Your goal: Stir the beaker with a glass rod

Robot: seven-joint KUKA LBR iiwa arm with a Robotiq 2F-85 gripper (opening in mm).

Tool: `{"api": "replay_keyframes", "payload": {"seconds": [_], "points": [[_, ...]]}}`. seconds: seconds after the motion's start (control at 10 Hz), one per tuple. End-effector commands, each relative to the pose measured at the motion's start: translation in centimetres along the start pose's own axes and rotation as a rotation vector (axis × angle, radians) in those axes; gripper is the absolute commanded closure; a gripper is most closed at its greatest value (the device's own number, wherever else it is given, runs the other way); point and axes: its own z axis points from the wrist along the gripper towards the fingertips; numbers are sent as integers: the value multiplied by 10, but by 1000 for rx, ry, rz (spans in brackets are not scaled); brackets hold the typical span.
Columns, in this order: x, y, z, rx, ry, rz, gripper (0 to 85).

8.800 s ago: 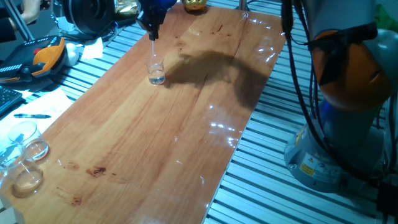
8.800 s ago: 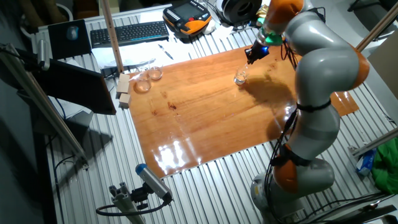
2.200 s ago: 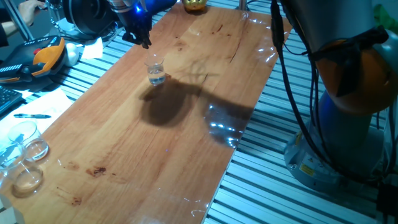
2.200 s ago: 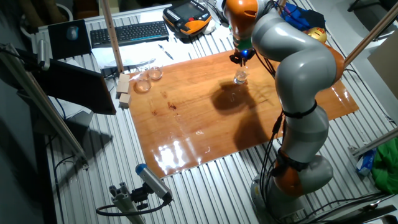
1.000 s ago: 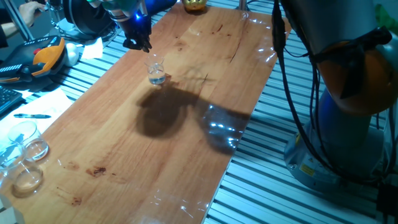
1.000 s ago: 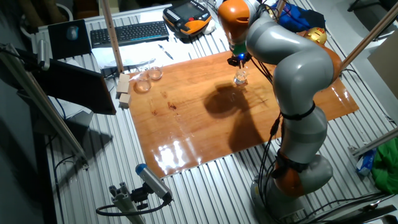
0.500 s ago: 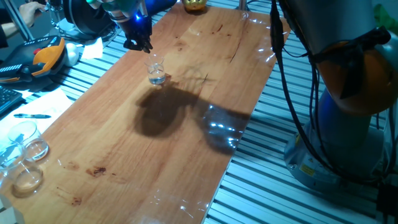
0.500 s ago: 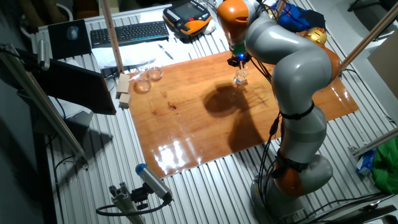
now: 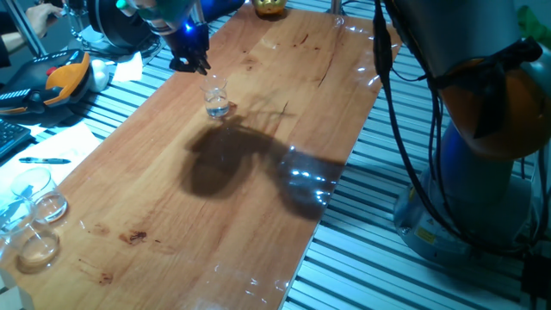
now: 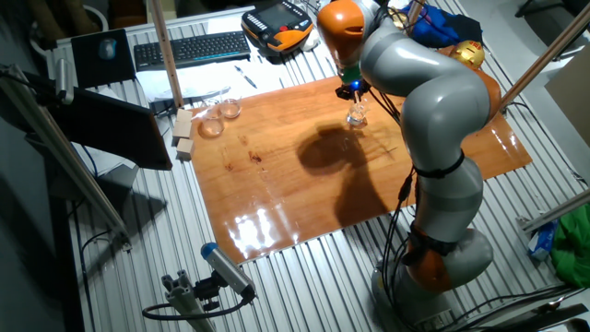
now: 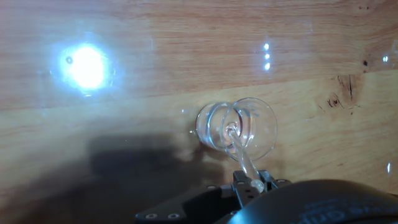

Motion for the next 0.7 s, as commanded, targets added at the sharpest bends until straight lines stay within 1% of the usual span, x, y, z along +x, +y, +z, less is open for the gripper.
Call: {"api": "replay_keyframes", "payload": {"seconds": [0.0,0.6], "points": [[0,1,0,4,-3,0,850],[-1,6,0,19,-19,-20,850]]}}
